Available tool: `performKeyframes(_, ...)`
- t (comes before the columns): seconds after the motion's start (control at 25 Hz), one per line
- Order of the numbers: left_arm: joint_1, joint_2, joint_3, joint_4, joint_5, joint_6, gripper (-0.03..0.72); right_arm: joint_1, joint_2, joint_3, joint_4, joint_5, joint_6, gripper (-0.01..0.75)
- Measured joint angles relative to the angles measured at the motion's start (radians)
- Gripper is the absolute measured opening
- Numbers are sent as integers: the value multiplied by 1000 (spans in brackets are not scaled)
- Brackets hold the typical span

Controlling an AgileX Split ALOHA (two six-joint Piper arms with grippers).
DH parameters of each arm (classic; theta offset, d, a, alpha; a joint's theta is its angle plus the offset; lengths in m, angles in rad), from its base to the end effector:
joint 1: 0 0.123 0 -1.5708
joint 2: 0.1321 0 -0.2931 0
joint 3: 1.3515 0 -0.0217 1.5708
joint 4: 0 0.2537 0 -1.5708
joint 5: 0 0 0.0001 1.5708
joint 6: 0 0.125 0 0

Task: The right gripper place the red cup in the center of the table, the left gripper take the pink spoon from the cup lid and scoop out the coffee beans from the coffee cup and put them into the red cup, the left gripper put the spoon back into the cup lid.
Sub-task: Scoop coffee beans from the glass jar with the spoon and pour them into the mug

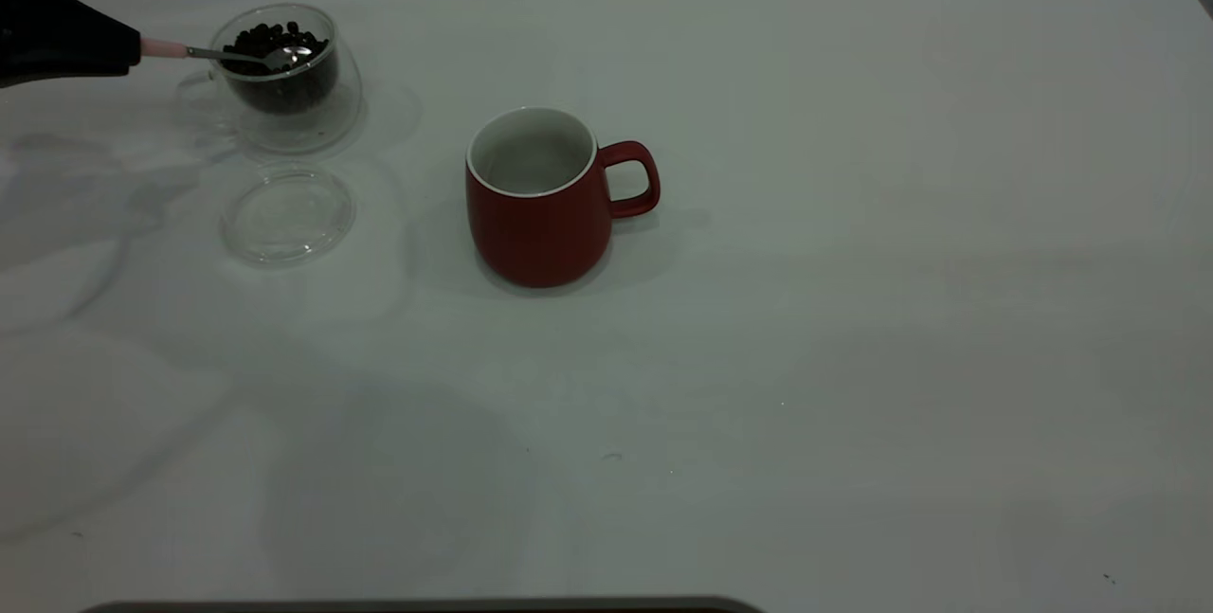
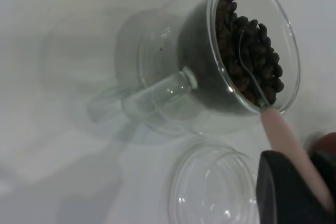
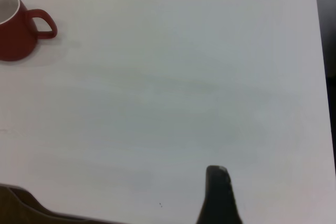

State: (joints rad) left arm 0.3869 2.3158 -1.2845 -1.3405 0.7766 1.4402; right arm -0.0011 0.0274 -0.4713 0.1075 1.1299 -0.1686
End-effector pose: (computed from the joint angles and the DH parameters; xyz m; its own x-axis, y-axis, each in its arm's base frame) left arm 0.4284 0.0823 0.0337 -0.8408 -0.1959 -0.5046 0.1324 0.8295 -0.5425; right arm 0.0213 0.0121 0.2468 -0.5479 -0.1211 -0.8277 -0.1473 0.9880 -0.0471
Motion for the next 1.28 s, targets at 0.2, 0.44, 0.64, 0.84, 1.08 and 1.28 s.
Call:
performKeyframes(0.2,8,0,0,4,32,-88,125,0,0,0,0,0,0,591)
performKeyframes(0.44,51,18,0,7,102,-175,125,0,0,0,0,0,0,591)
performKeyframes(0.64,78,65,0,-20,157,-191,125,0,0,0,0,0,0,591)
performKeyframes(0.84,90,118,0,-93,207,-189,125,0,0,0,0,0,0,591)
performKeyframes(1.08,126,146,0,-125,271,-186,125,0,0,0,0,0,0,591)
performKeyframes(1.28,146,147,0,-140,319,-185,125,0,0,0,0,0,0,591)
